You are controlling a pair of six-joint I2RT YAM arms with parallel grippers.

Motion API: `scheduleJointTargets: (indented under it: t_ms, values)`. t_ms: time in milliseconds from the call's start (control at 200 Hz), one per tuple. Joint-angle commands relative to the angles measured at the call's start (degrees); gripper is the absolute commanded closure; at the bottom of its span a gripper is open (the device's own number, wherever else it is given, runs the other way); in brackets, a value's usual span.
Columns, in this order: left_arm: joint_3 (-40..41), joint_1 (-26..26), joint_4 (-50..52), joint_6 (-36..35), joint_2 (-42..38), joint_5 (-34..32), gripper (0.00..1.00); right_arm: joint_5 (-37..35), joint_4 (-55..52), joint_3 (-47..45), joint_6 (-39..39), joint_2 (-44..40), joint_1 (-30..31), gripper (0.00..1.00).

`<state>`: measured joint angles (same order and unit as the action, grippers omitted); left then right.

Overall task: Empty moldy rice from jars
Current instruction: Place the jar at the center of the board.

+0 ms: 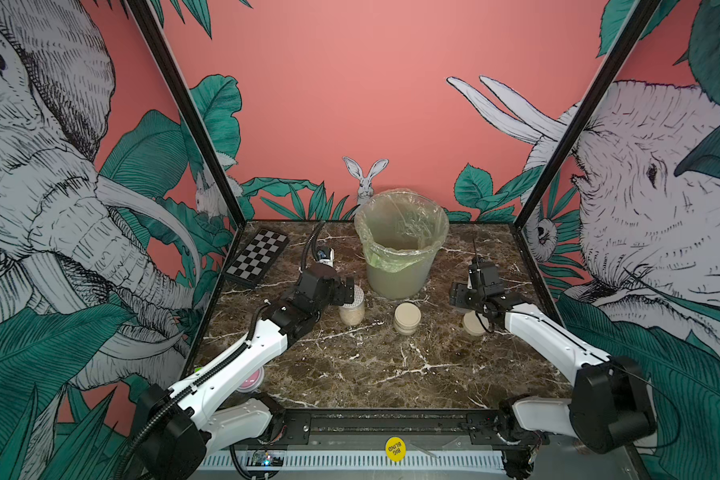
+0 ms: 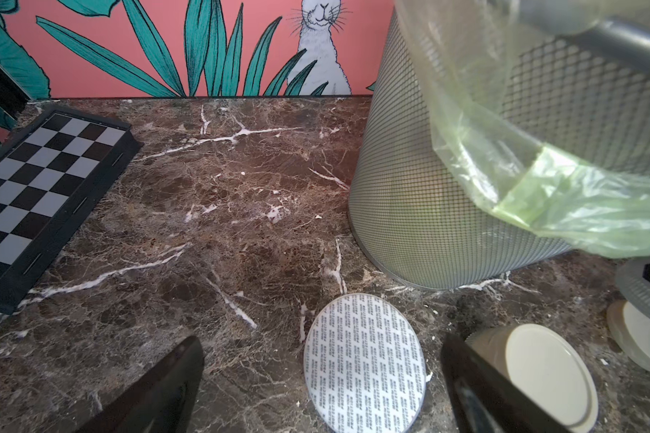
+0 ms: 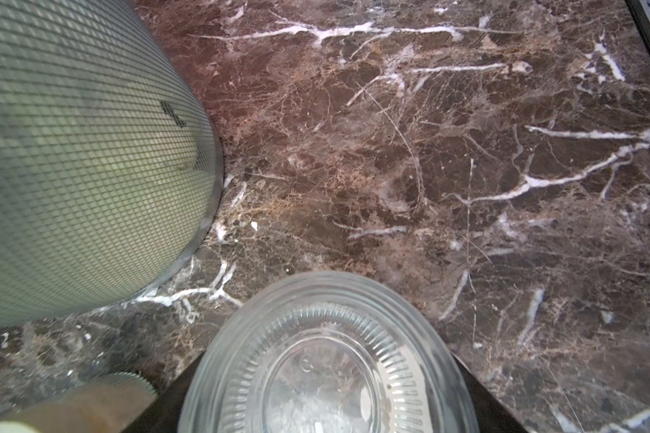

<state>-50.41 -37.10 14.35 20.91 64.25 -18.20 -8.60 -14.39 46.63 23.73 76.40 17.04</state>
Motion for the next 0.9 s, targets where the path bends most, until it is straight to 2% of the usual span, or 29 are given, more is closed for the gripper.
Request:
scheduleJointTargets:
  t_ms: [0,315,740,895]
  values:
    - [1.1,-0.2,1.6,-0.8,-2.0,-2.0,0.0,-5.8,8.7,0.8,-0.9,2.5,0.8,0.66]
    - [2.6,-0.2,0.1,-1.9,-4.6,-0.8,0.01,-10.0,15.6,-0.3,1.5,9.2,1.9,0.64]
    - [3.1,-0.2,-1.9,-1.2,-6.5,-0.4,0.01,-11.0,16.1,-1.7,4.4,12.2,2.4,0.55]
    - [3.4,-0.2,-2.4,-0.1,-7.0,-0.9,0.01,-11.9,16.4,-2.8,6.3,12.3,3.3,0.48]
